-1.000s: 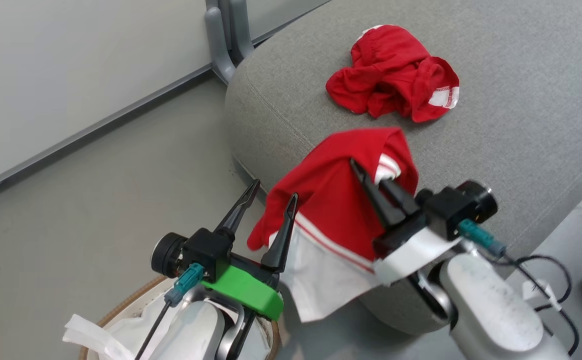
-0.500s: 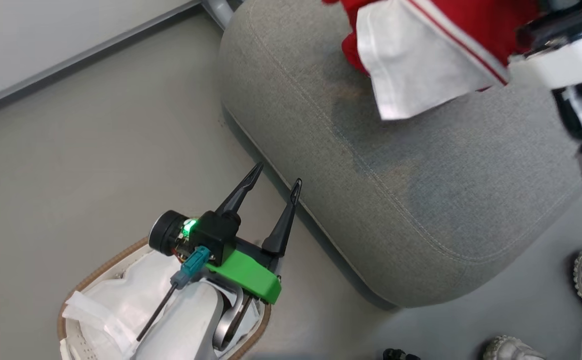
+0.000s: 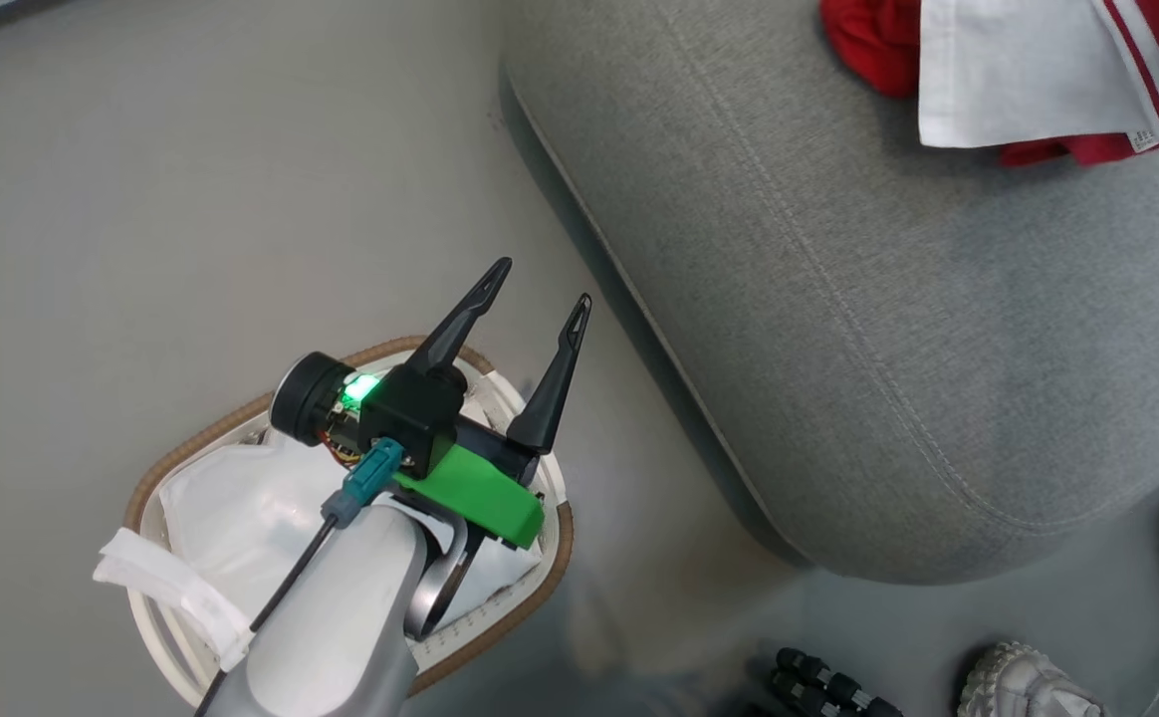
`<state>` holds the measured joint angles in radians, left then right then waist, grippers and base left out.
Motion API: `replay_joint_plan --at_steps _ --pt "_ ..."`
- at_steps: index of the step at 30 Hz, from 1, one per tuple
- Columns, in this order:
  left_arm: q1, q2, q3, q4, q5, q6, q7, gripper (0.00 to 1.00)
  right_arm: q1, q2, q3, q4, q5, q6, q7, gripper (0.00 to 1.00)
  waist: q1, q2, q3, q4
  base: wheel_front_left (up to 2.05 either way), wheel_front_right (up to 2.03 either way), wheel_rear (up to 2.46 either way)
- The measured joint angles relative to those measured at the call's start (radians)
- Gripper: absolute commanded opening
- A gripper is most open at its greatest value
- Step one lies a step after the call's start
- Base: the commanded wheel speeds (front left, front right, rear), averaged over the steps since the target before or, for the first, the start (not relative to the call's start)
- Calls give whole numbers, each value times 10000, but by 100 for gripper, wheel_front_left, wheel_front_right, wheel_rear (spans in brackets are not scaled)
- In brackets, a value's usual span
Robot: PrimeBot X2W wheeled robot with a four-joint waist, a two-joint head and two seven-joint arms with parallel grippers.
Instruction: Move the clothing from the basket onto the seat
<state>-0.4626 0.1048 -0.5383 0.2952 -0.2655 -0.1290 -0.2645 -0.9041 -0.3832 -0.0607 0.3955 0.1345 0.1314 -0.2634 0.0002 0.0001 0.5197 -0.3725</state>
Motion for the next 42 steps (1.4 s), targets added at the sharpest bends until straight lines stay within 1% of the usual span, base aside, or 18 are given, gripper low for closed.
replay_joint_plan --at_steps 4,9,13,14,15,16,17,18,21,28,32,37,42 --pt "-100 48 176 -40 82 0 0 100 485 316 -481 330 -125 0 0 0 0 0 383 355 0 0 0" --pt "-223 88 316 -59 127 0 0 100 989 660 -995 744 -301 0 0 4 0 0 778 727 0 0 0" --pt "-250 90 447 -54 150 0 -2 100 1410 953 -1321 928 -408 0 0 11 -1 0 954 945 0 0 0" --pt "-250 90 483 -46 157 0 -2 100 1508 1030 -1392 943 -439 0 0 17 0 0 974 992 0 0 0" --pt "-250 90 502 -35 157 0 -2 100 1600 1106 -1457 934 -476 0 0 27 0 -1 974 1027 0 0 0" --pt "-249 90 529 -19 157 0 0 100 1690 1185 -1532 899 -481 0 0 58 0 0 949 1046 0 0 0" --pt "-249 86 562 -17 157 0 -2 100 1779 1244 -1592 849 -481 0 0 98 0 0 918 1054 0 0 0" --pt "-247 84 606 -8 157 0 -2 100 1893 1329 -1685 773 -474 0 0 100 -1 0 868 1059 0 0 0" --pt "-184 65 746 -13 186 0 -2 100 2370 1586 -1829 316 -416 0 0 100 -1 0 653 1053 0 0 0" --pt "272 13 1151 -13 186 0 -2 100 3930 1985 -1565 -368 -261 0 0 100 -1 0 -57 1044 0 0 0" --pt "616 -67 1482 -10 184 0 0 100 4622 2180 -1267 -669 -173 0 0 100 -1 -1 -518 1079 0 0 0" --pt "1059 -184 1985 6 205 0 -2 100 5035 2426 -819 -1026 -84 0 0 100 -2 0 -1080 1214 0 0 0" --pt "1494 -314 2560 46 272 0 -2 100 5307 2615 -105 -1317 -61 0 0 100 -2 0 -1542 1614 0 0 0"
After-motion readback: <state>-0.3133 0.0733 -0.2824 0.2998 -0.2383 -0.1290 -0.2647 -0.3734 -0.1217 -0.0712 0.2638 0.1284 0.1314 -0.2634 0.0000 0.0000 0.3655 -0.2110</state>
